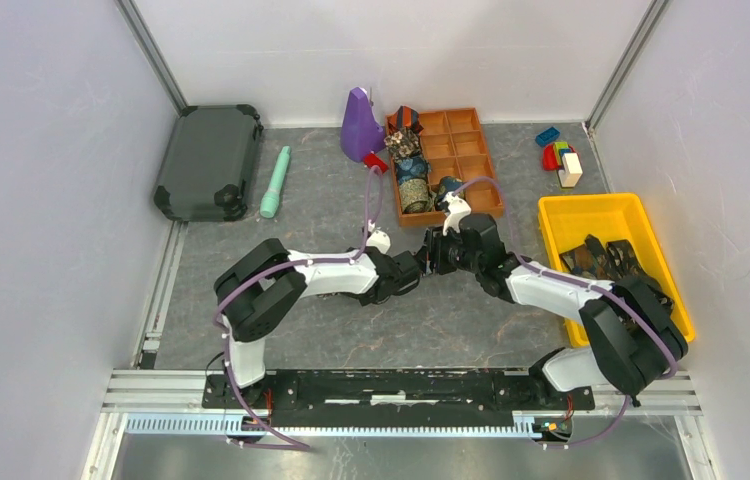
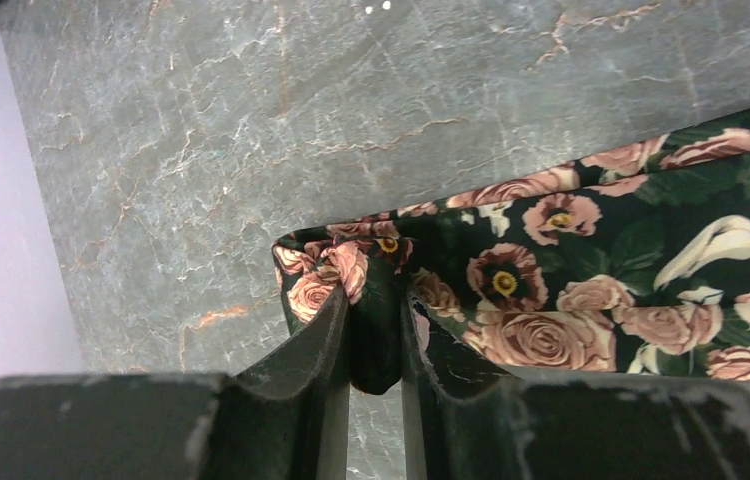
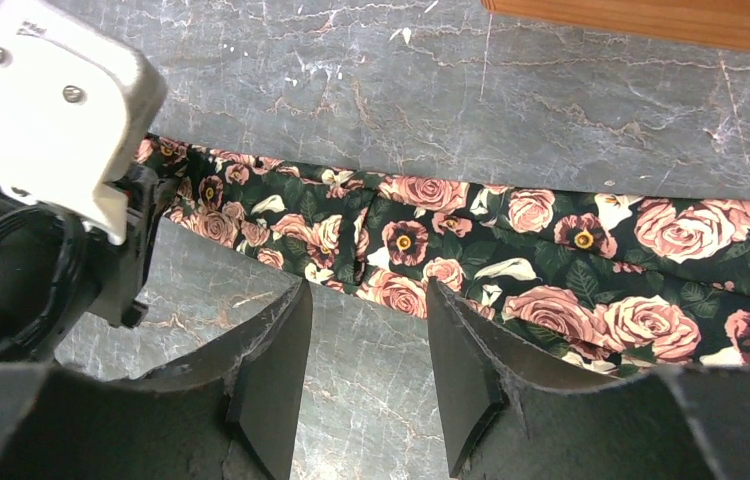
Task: Roll the ties
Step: Roll the tie at the center of the board.
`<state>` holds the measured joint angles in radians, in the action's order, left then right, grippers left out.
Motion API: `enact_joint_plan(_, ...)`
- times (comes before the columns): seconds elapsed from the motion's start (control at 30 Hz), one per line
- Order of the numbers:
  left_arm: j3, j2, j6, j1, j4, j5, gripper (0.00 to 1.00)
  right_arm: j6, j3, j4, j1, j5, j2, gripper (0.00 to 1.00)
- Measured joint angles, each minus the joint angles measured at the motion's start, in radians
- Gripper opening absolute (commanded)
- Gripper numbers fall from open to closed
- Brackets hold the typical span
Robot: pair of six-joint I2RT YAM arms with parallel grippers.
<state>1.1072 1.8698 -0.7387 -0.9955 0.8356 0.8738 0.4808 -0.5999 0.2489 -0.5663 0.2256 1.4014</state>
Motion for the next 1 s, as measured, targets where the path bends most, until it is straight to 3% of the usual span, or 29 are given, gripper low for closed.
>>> enact_joint_plan(0.37,0.046,0.054,0.039,-0.001,0.019,-0.035,0.32,0.0,0.01,-0.005,0.001,0.001,0.0,0.53)
enact_joint_plan(0.57,0.05,0.048,0.053,-0.001,0.02,-0.056,0.46,0.0,0.01,-0.005,0.002,0.003,0.0,0.53)
enact_joint_plan(1.0,0.05,-0.012,0.053,0.0,-0.008,-0.146,0.57,0.001,-0.034,-0.043,0.002,0.002,0.0,0.53)
